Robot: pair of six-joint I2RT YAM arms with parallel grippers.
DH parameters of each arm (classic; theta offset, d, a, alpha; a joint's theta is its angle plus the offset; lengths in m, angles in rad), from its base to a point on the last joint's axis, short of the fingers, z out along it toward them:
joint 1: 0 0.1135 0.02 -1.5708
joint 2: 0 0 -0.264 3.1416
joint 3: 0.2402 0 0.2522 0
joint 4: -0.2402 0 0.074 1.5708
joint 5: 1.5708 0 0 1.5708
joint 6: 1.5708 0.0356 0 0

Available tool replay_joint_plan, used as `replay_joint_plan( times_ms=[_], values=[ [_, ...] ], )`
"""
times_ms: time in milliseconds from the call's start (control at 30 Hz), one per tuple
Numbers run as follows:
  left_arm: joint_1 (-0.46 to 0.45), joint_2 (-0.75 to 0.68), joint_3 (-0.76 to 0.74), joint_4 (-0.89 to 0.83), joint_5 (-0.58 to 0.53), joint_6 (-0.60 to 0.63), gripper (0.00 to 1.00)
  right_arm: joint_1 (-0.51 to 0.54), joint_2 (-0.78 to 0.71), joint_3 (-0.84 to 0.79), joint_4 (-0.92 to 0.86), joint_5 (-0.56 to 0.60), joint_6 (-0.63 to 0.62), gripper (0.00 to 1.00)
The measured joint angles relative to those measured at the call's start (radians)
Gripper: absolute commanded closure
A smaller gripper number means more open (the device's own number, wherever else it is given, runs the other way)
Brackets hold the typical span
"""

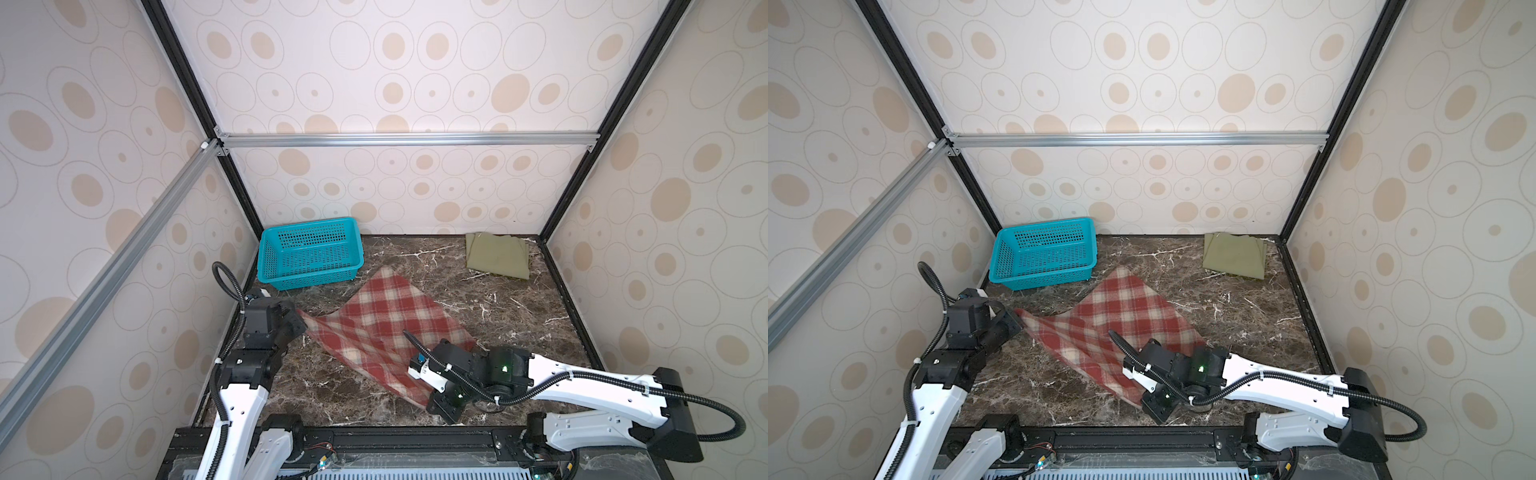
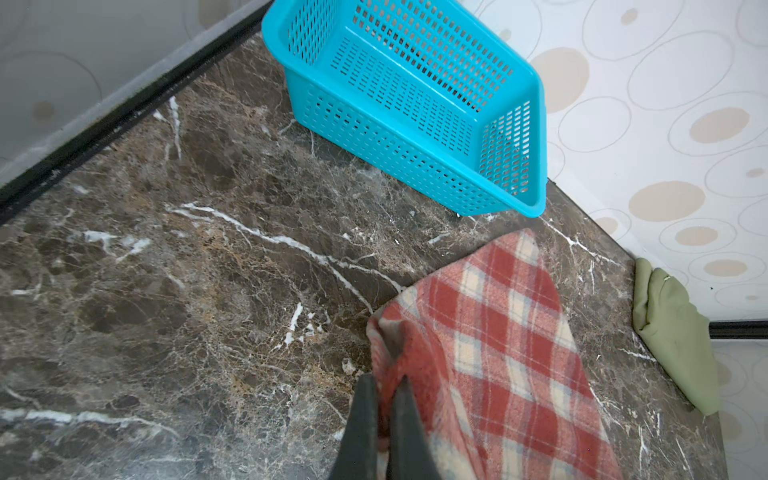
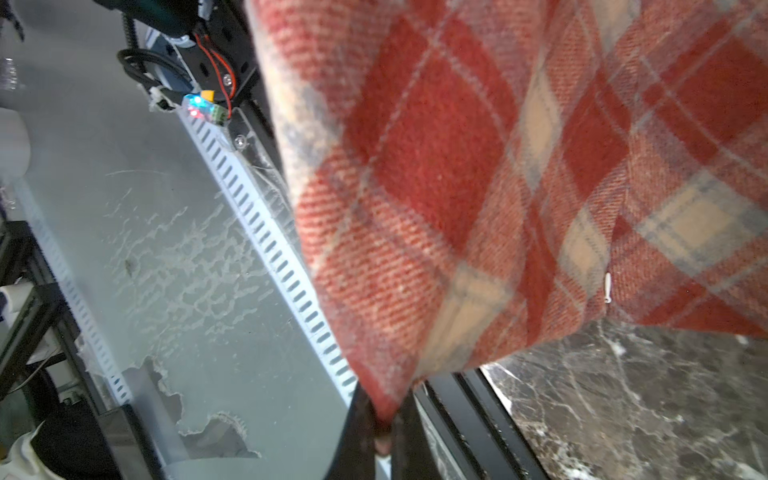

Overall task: Fold and stack the skirts
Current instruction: 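Lift the skirt corner with the right gripper and fold it toward the left gripper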

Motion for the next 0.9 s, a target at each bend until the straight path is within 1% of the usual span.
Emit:
replay_joint_plan(
  times_ms=[100,233,300,467,533,667,900],
  values=[
    [0.000,-0.010,0.058,-0.036,-0.017,0.006,1.00,0.007,-0.013,-0.002,0.034,-0.017,0.027,1.00],
    [0.001,0.018,0.114,-0.032,-0.023,0.021,1.00,-0.008,-0.072,-0.026,0.092,-0.018,0.069,1.00],
    [0.002,0.046,0.117,-0.003,-0.012,0.026,1.00,-0.053,-0.098,-0.040,0.109,-0.033,0.087,1.00],
    [0.003,0.178,0.116,0.102,0.043,0.028,1.00,-0.241,-0.112,-0.082,0.134,-0.095,0.127,1.00],
    [-0.004,0.231,0.108,0.150,0.062,0.027,1.00,-0.295,-0.109,-0.096,0.135,-0.117,0.136,1.00],
    [-0.046,0.309,0.099,0.235,0.073,0.025,1.00,-0.370,-0.095,-0.111,0.137,-0.155,0.150,1.00],
    [-0.146,0.474,0.111,0.363,0.062,0.025,1.00,-0.446,-0.046,-0.115,0.111,-0.175,0.163,1.00]
  ],
)
